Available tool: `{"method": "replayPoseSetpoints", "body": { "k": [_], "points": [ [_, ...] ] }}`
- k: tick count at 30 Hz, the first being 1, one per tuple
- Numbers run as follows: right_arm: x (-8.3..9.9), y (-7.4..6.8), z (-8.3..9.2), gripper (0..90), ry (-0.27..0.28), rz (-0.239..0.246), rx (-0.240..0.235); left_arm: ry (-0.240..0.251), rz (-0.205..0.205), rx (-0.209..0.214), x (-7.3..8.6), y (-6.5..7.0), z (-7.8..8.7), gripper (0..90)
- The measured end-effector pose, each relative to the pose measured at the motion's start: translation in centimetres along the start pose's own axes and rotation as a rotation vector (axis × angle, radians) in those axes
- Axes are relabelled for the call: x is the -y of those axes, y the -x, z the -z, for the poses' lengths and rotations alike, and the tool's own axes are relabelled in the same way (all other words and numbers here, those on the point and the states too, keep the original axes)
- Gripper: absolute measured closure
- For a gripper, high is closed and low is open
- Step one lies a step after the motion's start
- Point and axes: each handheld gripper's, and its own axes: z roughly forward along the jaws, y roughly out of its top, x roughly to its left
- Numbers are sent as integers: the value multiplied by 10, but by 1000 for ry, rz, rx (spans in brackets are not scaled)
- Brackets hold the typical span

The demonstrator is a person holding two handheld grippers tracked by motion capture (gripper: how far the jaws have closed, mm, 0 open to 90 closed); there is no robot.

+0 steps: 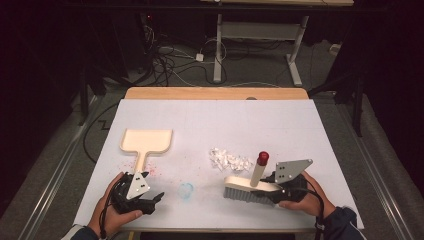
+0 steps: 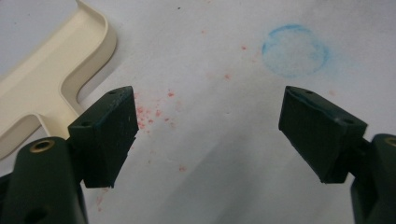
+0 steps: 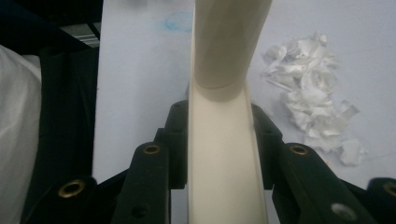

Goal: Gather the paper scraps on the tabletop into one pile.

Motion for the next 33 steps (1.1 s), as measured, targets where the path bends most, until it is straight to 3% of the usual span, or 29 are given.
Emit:
{"method": "replayPoseSetpoints", "body": {
  "k": [6, 12, 17, 25, 30, 33],
  "points": [
    [-7, 27, -14, 673, 2, 23, -8, 2, -16, 4, -1, 1, -2, 190],
    [-26, 42, -34, 674, -13, 62, -19, -2, -18, 12, -2, 0, -5, 190],
    [-35, 54, -45, 675, 26, 38, -5, -6, -18, 18, -2, 1, -5, 190],
    [-44, 53, -50, 676, 47, 9, 55, -13, -26, 12, -2, 1, -6, 190],
    [-52, 42, -33, 676, 105, -22, 117, -6, -32, -6, -3, 0, -3, 190],
    [-53, 34, -20, 676, 135, -59, 180, -13, -30, -14, -2, 0, 0, 190]
  ]
}}
